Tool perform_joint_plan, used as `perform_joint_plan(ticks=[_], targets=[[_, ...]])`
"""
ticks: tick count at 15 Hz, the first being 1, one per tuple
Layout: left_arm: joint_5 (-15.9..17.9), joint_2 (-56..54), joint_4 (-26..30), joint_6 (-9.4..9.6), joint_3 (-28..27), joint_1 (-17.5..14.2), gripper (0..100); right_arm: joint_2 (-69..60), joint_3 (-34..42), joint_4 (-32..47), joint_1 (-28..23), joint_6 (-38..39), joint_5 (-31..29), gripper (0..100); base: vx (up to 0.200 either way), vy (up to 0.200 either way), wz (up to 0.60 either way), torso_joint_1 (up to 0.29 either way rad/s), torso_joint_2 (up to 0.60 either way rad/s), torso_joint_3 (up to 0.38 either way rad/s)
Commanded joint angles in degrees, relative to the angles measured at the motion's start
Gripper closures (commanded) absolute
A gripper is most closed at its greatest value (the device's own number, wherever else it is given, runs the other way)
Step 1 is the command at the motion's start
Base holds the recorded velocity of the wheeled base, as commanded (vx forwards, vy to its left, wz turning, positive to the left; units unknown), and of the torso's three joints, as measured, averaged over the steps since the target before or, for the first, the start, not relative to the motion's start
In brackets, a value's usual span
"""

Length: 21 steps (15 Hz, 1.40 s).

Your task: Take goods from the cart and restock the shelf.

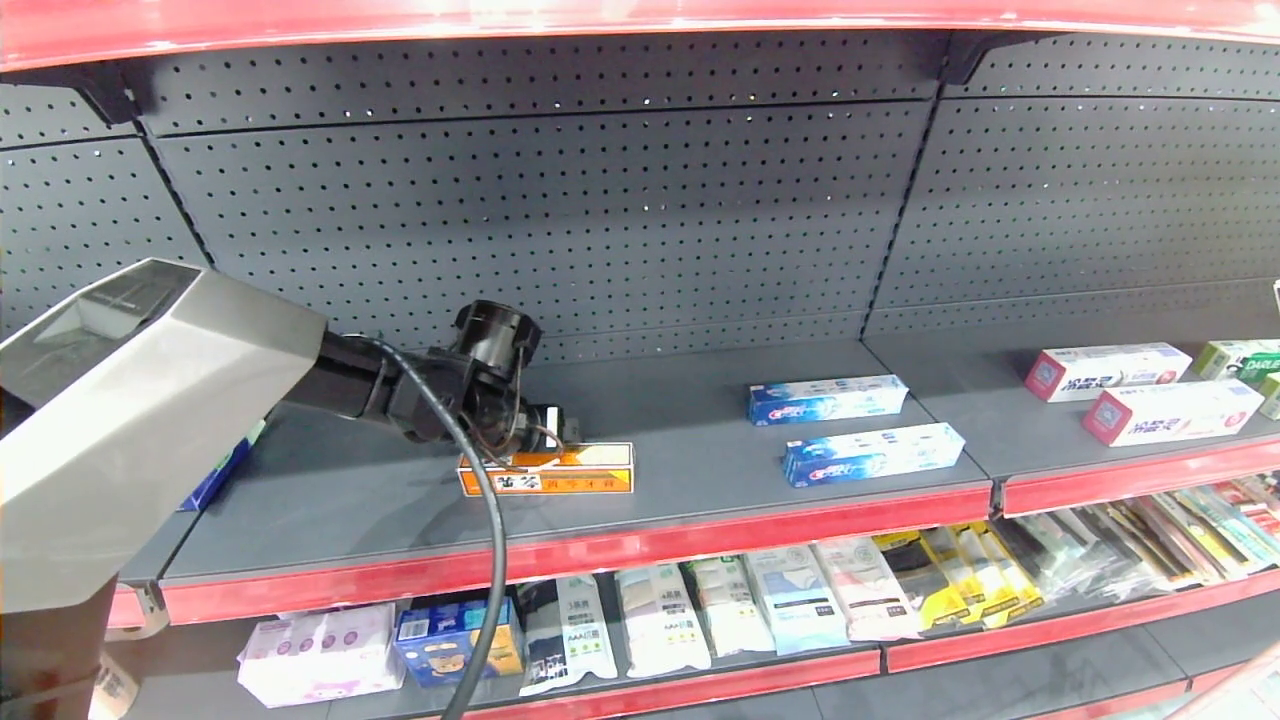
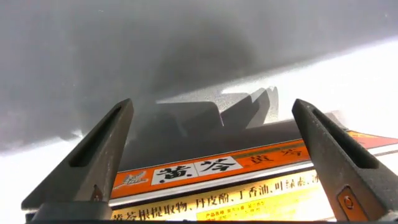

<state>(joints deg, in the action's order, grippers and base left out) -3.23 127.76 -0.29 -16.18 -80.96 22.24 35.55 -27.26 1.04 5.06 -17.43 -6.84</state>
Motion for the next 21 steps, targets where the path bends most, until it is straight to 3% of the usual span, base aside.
perform_joint_plan(ticks=[1, 6, 12, 17, 21], targets=[[0.07, 0.48, -0.23, -0.17, -0.69, 0.00, 0, 0.05, 0.01, 0.02, 0.04, -0.06, -0.02, 100, 0.000, 0.000, 0.00, 0.000, 0.00, 0.000], [2.26, 0.21, -3.40, -0.52, -0.69, 0.09, 0, 0.14, 0.01, 0.02, 0.04, -0.06, -0.02, 100, 0.000, 0.000, 0.00, 0.000, 0.00, 0.000], [4.72, -0.49, -3.14, -0.17, 0.01, 0.44, 0, -0.22, 0.01, 0.02, 0.04, -0.06, -0.02, 100, 0.000, 0.000, 0.00, 0.000, 0.00, 0.000], [5.25, -1.90, 3.11, 0.09, 0.19, 0.53, 0, -0.30, 0.01, 0.02, 0.04, -0.06, -0.02, 100, 0.000, 0.000, 0.00, 0.000, 0.00, 0.000], [5.34, -1.99, 3.63, 0.18, 0.27, 0.53, 0, -0.66, 0.19, 0.02, 0.04, -0.15, -0.02, 100, 0.000, 0.000, 0.00, 0.000, 0.00, 0.000]])
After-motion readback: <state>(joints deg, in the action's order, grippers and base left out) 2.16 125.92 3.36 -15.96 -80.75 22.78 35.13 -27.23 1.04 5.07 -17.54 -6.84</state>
